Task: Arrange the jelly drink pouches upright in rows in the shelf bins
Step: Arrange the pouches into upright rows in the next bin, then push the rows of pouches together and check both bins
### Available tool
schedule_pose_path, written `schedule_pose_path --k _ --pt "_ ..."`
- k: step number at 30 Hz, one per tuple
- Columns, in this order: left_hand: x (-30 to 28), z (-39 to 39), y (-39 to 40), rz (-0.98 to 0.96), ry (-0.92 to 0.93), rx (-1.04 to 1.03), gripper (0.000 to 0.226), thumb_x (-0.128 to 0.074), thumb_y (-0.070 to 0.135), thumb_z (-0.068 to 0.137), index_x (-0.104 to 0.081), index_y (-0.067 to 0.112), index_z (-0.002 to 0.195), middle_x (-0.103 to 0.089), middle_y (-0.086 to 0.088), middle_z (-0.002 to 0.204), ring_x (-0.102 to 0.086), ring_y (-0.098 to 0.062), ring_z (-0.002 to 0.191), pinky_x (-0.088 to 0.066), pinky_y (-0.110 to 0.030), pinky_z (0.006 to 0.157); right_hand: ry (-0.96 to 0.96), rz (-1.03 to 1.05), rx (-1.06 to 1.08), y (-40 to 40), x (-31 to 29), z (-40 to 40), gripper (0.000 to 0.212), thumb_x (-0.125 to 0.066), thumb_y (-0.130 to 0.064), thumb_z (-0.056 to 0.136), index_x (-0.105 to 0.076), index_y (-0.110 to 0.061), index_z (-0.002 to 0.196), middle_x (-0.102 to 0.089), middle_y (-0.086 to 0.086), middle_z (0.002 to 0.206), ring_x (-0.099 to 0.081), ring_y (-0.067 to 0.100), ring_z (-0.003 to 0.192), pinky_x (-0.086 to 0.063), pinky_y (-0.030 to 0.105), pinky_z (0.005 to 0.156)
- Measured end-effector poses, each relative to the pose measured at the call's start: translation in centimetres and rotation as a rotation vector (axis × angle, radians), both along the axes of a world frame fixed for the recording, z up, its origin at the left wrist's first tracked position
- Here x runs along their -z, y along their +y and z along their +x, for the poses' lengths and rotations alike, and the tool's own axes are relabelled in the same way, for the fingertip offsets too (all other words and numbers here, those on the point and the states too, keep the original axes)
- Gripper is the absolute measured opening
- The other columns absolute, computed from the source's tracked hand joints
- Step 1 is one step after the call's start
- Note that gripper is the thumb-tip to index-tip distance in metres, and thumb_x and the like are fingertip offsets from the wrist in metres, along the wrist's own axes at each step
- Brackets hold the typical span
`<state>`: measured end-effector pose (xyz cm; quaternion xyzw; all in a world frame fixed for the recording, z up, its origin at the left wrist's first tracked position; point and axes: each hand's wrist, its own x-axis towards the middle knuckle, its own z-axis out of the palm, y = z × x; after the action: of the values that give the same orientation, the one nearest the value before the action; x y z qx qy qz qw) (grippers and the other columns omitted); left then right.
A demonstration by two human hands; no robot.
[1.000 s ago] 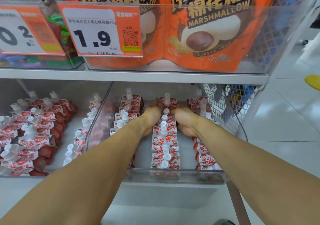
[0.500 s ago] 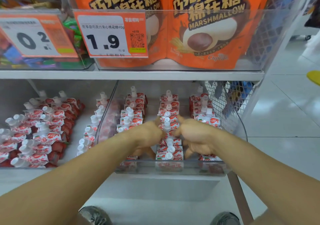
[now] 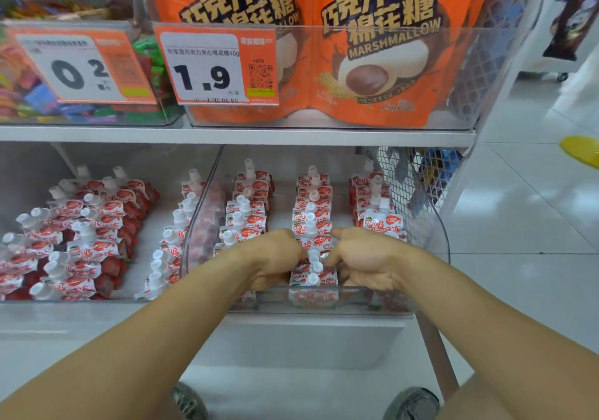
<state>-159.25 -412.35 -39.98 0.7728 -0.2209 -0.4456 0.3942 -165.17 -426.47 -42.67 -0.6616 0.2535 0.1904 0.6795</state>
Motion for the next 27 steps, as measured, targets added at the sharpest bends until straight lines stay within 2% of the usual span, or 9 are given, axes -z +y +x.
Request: schedule_pose_path --k 3,5,8,10,12,14,19,23,27 --pt "-1.0 -0.5 0.0 -0.046 0.107 -0.115 0.021 -0.047 0.001 0.098 -0.06 0.012 0.086 -0.068 0.006 0.054 -0.061 -0.003 0.042 -0.047 -0.016 0.04 0.016 -0.024 -0.008 0.1 -0.3 -0.1 0.044 -0.044 0.017 0.089 -0.059 -0.008 0.121 -0.069 0.012 0.108 -0.066 0.023 0.085 -0.055 0.034 0.066" --pt "-0.5 -0.2 0.1 -0.012 0.066 -0.162 0.013 -0.051 0.012 0.097 -0.063 0.013 0.103 -0.073 0.003 0.078 -0.067 -0.007 0.059 -0.053 -0.019 0.051 -0.015 -0.151 -0.04 0.4 -0.6 -0.6 0.044 -0.051 0.005 0.093 -0.057 -0.017 0.131 -0.071 0.007 0.112 -0.065 0.017 0.084 -0.052 0.031 0.068" --pt "0.3 0.1 1.2 0.205 -0.396 0.019 0.036 -0.052 0.044 0.092 -0.054 0.022 0.122 -0.067 0.001 0.111 -0.063 -0.018 0.096 -0.052 -0.03 0.085 -0.168 -0.878 -0.205 1.2 -0.9 -3.3 0.041 -0.05 -0.031 0.1 -0.045 -0.029 0.141 -0.069 0.0 0.103 -0.063 0.013 0.085 -0.049 0.033 0.072" --pt "0.0 -0.5 2.8 0.249 -0.603 0.139 0.05 -0.055 0.055 0.088 -0.047 0.027 0.128 -0.062 0.005 0.118 -0.06 -0.016 0.105 -0.047 -0.027 0.086 -0.268 -1.115 -0.207 2.4 -0.9 -5.7 0.043 -0.048 -0.044 0.1 -0.043 -0.034 0.141 -0.065 -0.002 0.119 -0.059 0.018 0.111 -0.048 0.035 0.089" --pt "0.2 -1.3 4.7 0.251 -0.738 0.221 0.054 -0.064 0.057 0.081 -0.05 0.032 0.127 -0.063 0.009 0.114 -0.061 -0.011 0.101 -0.048 -0.025 0.084 -0.342 -1.098 -0.202 2.9 -0.6 -7.4 0.047 -0.052 -0.051 0.096 -0.042 -0.04 0.141 -0.054 -0.017 0.133 -0.047 0.008 0.126 -0.037 0.023 0.097" --pt "1.2 -1.7 6.0 0.201 -0.911 0.284 0.035 -0.067 0.043 0.083 -0.057 0.033 0.115 -0.066 0.01 0.106 -0.062 -0.012 0.098 -0.05 -0.029 0.082 -0.414 -1.129 -0.18 2.7 -0.1 -8.0 0.049 -0.059 -0.048 0.093 -0.044 -0.04 0.139 -0.048 -0.024 0.131 -0.042 0.0 0.12 -0.026 0.012 0.089" --pt "0.6 -1.8 8.6 -0.066 -1.05 0.246 0.021 -0.061 0.035 0.088 -0.066 0.028 0.107 -0.066 0.013 0.099 -0.061 -0.004 0.091 -0.049 -0.023 0.08 -0.892 -1.186 0.121 4.6 -2.1 -5.9 0.033 -0.067 -0.013 0.089 -0.063 -0.018 0.121 -0.059 -0.008 0.115 -0.054 0.005 0.102 -0.038 0.013 0.088" --pt "-4.4 1.7 14.9 -0.196 -1.149 -0.061 0.006 -0.064 0.033 0.088 -0.068 0.03 0.084 -0.062 0.019 0.071 -0.059 0.001 0.07 -0.043 -0.01 0.06 -1.148 -1.111 -0.17 10.3 -4.5 -1.2 0.027 -0.064 -0.009 0.088 -0.065 -0.013 0.115 -0.061 0.0 0.112 -0.06 0.014 0.101 -0.049 0.028 0.087" --pt "-2.8 8.2 22.2 0.177 -1.147 -0.011 0.021 -0.057 0.056 0.082 -0.06 0.035 0.082 -0.059 0.02 0.077 -0.057 -0.003 0.074 -0.052 -0.031 0.071 -1.087 -1.145 -0.54 16.9 -5.8 6.1 0.023 -0.058 -0.017 0.092 -0.062 -0.014 0.114 -0.06 0.003 0.108 -0.061 0.024 0.097 -0.051 0.042 0.083"
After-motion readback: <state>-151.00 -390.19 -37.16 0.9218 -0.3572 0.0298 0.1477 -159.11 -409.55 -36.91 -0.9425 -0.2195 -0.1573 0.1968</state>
